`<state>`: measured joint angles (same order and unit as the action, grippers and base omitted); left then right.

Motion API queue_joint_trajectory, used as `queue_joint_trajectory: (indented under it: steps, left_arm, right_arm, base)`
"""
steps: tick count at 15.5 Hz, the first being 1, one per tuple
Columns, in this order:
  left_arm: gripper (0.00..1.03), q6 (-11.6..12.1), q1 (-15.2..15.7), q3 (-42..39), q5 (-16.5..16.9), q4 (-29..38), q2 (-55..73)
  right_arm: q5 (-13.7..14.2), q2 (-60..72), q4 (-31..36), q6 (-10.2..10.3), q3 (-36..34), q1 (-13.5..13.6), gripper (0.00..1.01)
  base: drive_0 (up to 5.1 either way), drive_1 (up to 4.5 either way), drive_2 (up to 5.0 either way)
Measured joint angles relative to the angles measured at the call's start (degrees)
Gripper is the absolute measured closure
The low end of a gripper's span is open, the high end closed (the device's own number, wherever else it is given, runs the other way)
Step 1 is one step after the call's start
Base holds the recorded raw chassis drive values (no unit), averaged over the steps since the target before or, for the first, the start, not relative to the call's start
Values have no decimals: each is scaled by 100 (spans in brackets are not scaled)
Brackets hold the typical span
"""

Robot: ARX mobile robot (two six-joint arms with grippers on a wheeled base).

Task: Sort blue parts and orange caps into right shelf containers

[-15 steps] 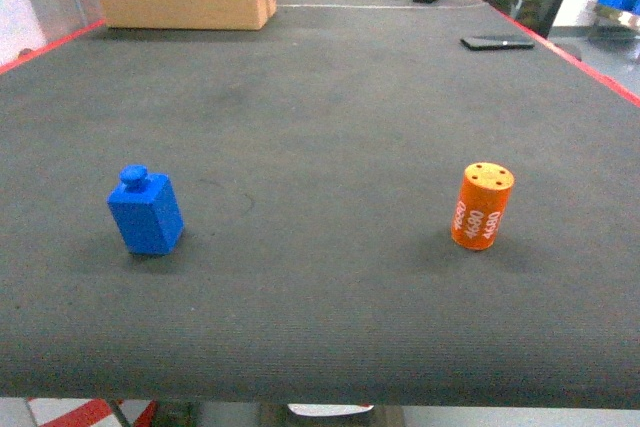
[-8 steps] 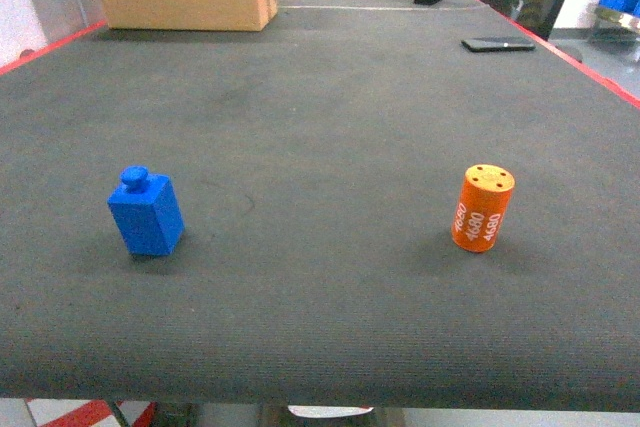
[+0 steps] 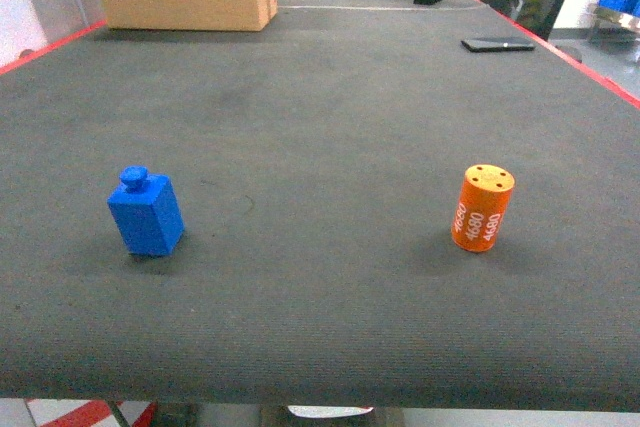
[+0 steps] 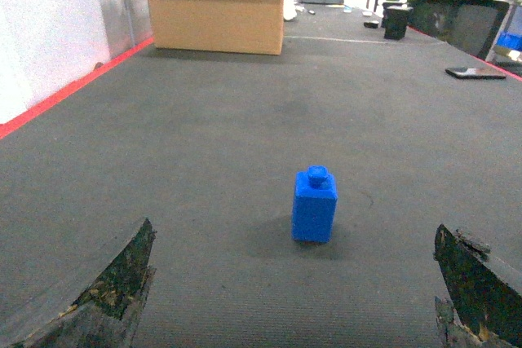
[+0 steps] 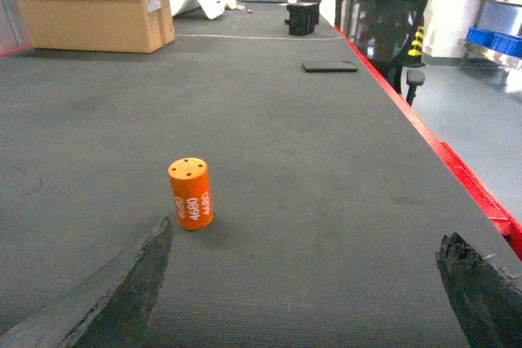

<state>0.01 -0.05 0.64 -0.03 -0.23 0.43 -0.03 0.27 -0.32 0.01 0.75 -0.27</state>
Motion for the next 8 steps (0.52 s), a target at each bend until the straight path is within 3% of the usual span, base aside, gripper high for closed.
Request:
queue_joint_trajectory:
  steps: [8]
  left_arm:
    - [5,0,0,0,0,0,0]
  right_arm:
    - [2,0,0,0,0,0,3]
  base:
    - [0,0,0]
